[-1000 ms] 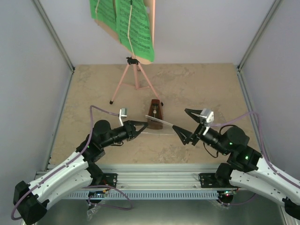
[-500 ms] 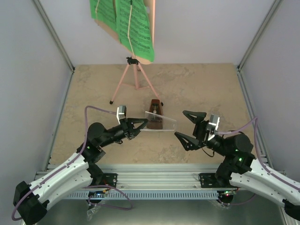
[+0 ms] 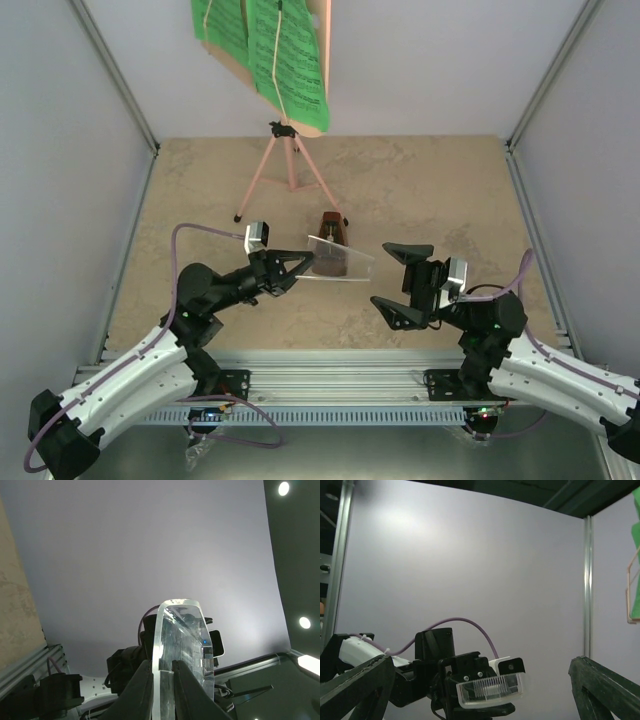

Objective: Pack up the instrument practice props

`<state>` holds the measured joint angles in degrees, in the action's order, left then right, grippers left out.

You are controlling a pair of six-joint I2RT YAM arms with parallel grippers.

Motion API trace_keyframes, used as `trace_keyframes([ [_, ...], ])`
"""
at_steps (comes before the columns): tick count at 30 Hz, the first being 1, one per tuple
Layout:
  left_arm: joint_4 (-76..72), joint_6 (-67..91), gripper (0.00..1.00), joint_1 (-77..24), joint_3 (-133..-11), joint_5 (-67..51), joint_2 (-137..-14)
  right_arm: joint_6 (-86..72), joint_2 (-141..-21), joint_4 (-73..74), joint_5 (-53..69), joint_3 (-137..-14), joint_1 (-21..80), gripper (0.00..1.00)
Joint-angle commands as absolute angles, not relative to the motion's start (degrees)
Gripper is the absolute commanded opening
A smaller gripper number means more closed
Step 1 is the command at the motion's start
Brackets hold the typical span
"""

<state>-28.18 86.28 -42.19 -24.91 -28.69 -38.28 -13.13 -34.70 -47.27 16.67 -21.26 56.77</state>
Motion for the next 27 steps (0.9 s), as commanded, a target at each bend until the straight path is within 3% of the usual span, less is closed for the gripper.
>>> trace_keyframes([
  [1, -33.4, 88.1, 0.01, -41.9, -27.4, -30.8, -37.6, -11.4, -36.5, -56.0, 19.1, -20.3, 57.0, 0.97],
  [12, -35.1, 88.1, 0.01, -41.9, -29.0, -33.7, -38.0, -7.5, -44.3, -64.0, 16.6, -22.8, 57.1, 0.96],
  [27, -37.8, 89.6, 0.02, -41.9, -29.3, -34.5, -39.0, -5.5, -55.7, -67.6, 28.2, -30.0, 57.1, 0.72],
])
